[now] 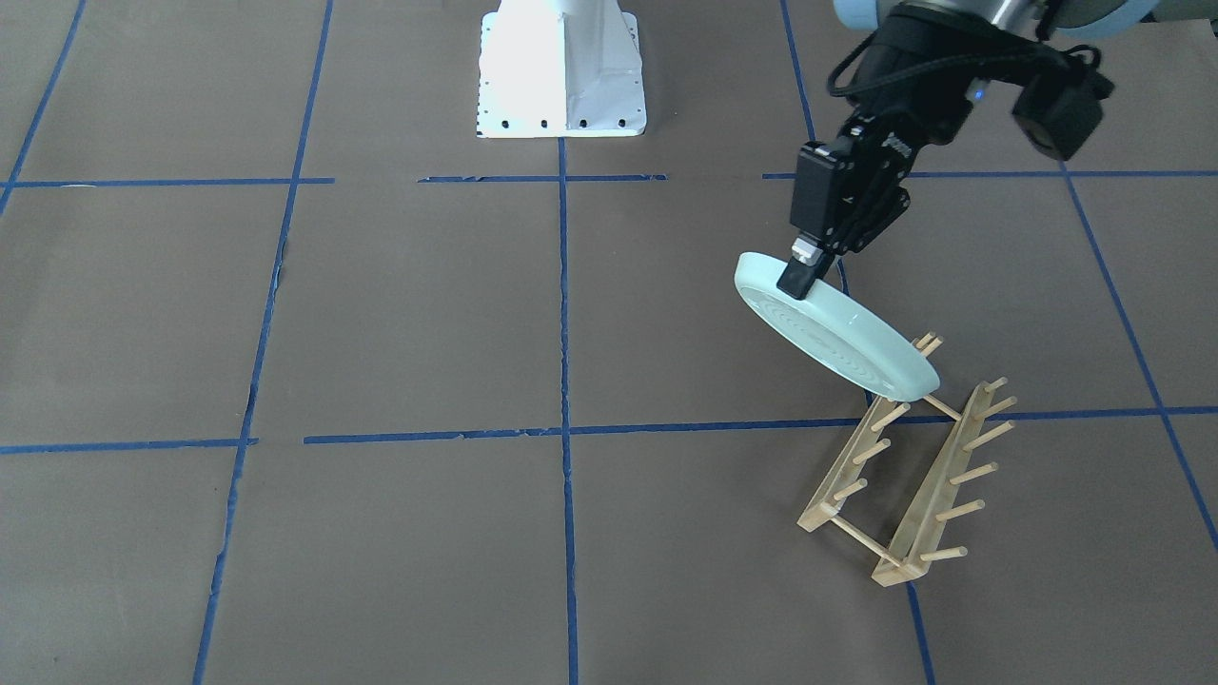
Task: Place plate on table
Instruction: 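Swing the plate down toward the table beside the rack, left gripper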
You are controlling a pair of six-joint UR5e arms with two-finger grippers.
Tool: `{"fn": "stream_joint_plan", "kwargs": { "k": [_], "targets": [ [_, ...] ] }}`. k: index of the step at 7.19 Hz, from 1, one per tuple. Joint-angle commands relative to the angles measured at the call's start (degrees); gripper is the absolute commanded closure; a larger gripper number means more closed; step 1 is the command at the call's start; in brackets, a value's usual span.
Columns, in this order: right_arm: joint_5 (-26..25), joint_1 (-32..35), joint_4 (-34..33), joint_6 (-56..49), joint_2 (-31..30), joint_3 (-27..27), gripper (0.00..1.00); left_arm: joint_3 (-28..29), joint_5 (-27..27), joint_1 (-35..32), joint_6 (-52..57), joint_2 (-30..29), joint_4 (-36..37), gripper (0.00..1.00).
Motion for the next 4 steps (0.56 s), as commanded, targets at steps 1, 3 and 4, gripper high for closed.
{"fn": "stream_joint_plan", "kwargs": {
  "k": [1, 3, 4],
  "targets": [
    [0.0, 0.0, 0.0, 0.0, 0.0, 0.0, 0.0, 0.6, 13.0, 13.2, 8.9, -0.8, 14.3, 1.0],
    [0.0, 0.0, 0.0, 0.0, 0.0, 0.0, 0.0, 0.5, 14.8, 16.1, 19.2, -0.8, 21.3, 1.0],
    [0.0, 0.0, 0.0, 0.0, 0.0, 0.0, 0.0, 1.0, 14.8, 16.9, 23.2, -0.7, 21.6, 1.0]
  ]
}}
